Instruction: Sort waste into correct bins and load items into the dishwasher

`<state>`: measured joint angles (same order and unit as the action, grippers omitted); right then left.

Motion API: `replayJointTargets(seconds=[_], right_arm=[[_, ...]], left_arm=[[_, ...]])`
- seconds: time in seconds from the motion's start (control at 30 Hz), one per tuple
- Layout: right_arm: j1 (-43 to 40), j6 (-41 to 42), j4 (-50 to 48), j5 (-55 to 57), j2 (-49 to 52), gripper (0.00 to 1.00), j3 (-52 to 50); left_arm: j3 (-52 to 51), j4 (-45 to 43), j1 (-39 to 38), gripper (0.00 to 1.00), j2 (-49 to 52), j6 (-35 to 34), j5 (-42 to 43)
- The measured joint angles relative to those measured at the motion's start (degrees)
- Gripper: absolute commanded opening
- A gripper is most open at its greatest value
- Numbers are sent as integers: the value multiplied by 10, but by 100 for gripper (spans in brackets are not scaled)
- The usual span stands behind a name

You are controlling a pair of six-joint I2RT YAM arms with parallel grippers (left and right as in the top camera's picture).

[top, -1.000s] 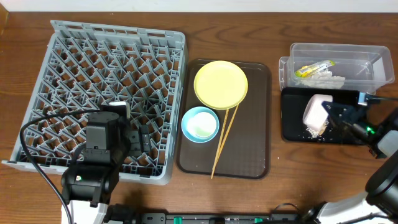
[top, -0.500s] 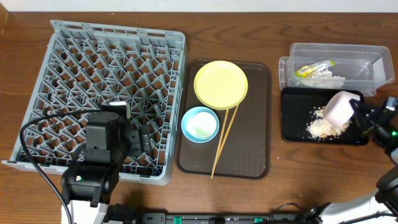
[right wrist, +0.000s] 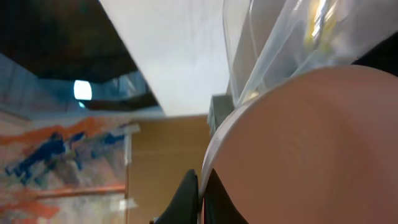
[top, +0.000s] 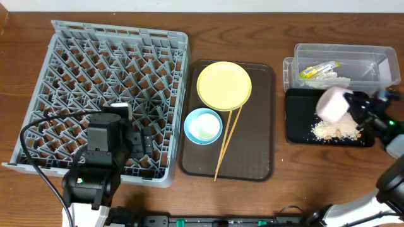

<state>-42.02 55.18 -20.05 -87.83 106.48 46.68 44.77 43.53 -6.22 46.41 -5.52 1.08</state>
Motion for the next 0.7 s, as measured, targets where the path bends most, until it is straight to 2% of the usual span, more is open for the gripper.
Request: replayJointTargets(seconds=[0.27,0.37,0.53,0.63,0.7], right_arm=[[112,15,-8,0,-7,1,0],[164,29,-80,0,-37,1,-1],[258,73,-287,4,-112,1,2],[324,86,-360,15,-130,1,5],[372,87,-368,33,-131,1,5]], left_arm=[[0,0,0,91,0,0,0],[0,0,0,91,0,0,0],[0,0,0,91,0,0,0],[0,0,0,91,0,0,0],[0,0,0,91,0,0,0]])
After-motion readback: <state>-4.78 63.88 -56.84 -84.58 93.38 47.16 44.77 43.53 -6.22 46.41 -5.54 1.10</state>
